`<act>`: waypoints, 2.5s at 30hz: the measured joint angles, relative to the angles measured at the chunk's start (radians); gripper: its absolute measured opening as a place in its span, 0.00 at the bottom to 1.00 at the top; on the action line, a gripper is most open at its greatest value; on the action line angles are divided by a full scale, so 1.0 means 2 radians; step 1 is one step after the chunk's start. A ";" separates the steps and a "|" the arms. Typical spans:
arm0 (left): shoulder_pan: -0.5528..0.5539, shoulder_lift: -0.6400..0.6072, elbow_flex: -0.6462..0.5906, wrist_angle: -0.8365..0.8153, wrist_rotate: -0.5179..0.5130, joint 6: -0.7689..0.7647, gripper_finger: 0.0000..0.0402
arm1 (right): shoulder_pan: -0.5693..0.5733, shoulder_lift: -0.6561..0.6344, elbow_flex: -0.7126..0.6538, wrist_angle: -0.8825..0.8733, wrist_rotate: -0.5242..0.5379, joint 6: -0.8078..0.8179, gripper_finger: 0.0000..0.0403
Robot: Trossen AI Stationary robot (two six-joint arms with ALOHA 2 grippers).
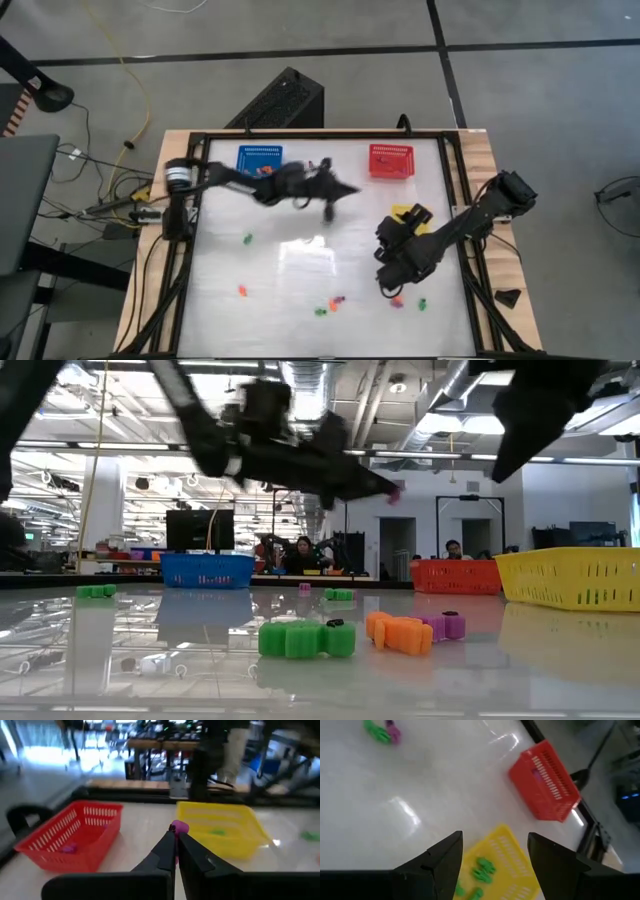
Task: Sort Halloween decoration
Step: Put the purple skeleton toy into the red bin
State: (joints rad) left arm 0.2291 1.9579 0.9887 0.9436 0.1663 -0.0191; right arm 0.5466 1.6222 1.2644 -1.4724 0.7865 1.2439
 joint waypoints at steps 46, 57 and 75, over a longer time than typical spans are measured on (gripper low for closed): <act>0.117 0.037 0.457 -0.842 0.058 0.067 0.40 | 0.020 0.000 0.000 -0.033 0.041 0.027 0.63; -0.048 -0.291 0.014 -0.754 -0.209 -0.047 0.36 | 0.019 0.001 -0.018 0.033 0.083 -0.030 0.63; -0.284 -0.487 -0.387 -0.195 -0.295 -0.083 0.36 | -0.143 0.000 -0.066 0.522 -0.069 -0.395 0.63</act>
State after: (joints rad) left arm -0.3386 0.9844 0.2146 0.5534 -0.4236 -0.1841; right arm 0.2611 1.6226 1.1332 -0.4285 0.6483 0.4544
